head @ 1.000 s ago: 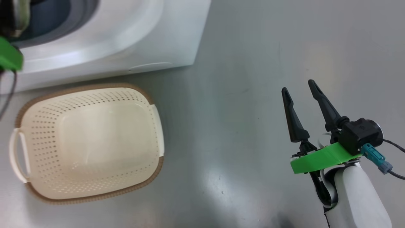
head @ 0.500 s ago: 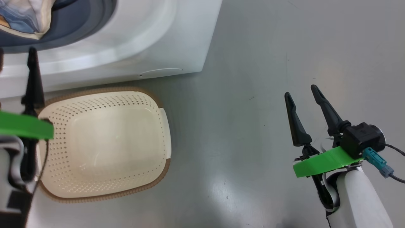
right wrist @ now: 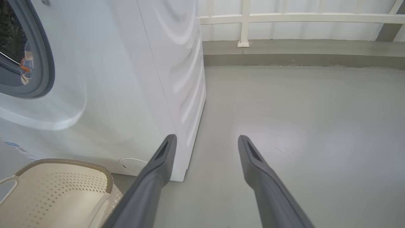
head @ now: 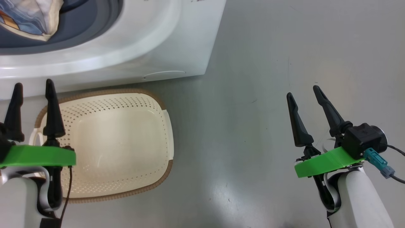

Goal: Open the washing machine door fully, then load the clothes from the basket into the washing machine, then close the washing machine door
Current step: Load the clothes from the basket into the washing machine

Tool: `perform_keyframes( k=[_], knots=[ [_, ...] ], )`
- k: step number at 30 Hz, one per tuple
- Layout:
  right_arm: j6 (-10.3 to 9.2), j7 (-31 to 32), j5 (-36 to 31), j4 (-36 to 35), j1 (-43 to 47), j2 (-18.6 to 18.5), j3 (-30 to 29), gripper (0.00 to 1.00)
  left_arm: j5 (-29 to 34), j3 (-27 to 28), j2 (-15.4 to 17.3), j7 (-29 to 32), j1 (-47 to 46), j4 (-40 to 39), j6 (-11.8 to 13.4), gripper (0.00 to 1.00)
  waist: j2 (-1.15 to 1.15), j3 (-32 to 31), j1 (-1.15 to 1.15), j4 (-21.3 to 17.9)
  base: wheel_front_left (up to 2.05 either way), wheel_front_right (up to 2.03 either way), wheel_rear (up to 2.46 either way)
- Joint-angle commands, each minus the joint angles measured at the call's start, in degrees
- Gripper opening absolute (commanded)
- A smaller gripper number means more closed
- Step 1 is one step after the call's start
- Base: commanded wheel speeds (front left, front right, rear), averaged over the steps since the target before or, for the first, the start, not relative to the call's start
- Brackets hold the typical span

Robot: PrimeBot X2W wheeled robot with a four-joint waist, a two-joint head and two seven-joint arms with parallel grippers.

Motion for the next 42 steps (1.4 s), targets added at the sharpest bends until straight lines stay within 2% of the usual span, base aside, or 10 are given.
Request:
perform_keyframes(
  k=[1,13,20,28,36,42],
  knots=[
    [0.09,-0.27,-0.36,-0.96,1.6,0.15,1.43,1.0,2.53,2.95,0.92,-0.3,1.36,-2.15,-0.8,1.0,0.0,-0.19,0.0,-0.13,0.0,0.0,0.0],
    [0.09,-0.27,-0.07,-0.69,1.93,0.15,1.53,1.0,7.53,7.65,-2.79,-0.3,1.82,-2.03,-4.19,1.0,0.0,-1.03,0.0,-0.84,0.0,0.0,0.0],
    [0.09,-0.27,0.06,-0.58,1.82,0.15,2.03,1.0,9.25,8.53,-3.46,-0.3,0.66,-1.04,-5.39,1.0,0.0,-1.0,0.0,-0.99,0.0,0.0,0.0],
    [0.09,-0.27,0.2,-0.33,1.78,0.15,2.6,1.0,10.11,7.46,-0.98,1.15,-6.07,5.99,-5.83,1.0,0.0,-0.65,0.0,-1.32,0.0,0.0,0.0],
    [0.09,-0.27,0.7,-0.38,1.28,0.15,3.08,1.0,10.24,5.68,1.33,8.18,-15.99,12.12,-5.8,1.0,0.0,0.43,0.0,-2.25,0.0,0.0,0.0],
    [0.09,-0.27,1.26,-0.56,1.15,0.15,2.86,1.0,11.69,4.12,3.69,15.97,-22.51,15.09,-4.85,1.0,0.0,1.17,0.0,-2.91,0.0,0.0,0.0]
  ],
)
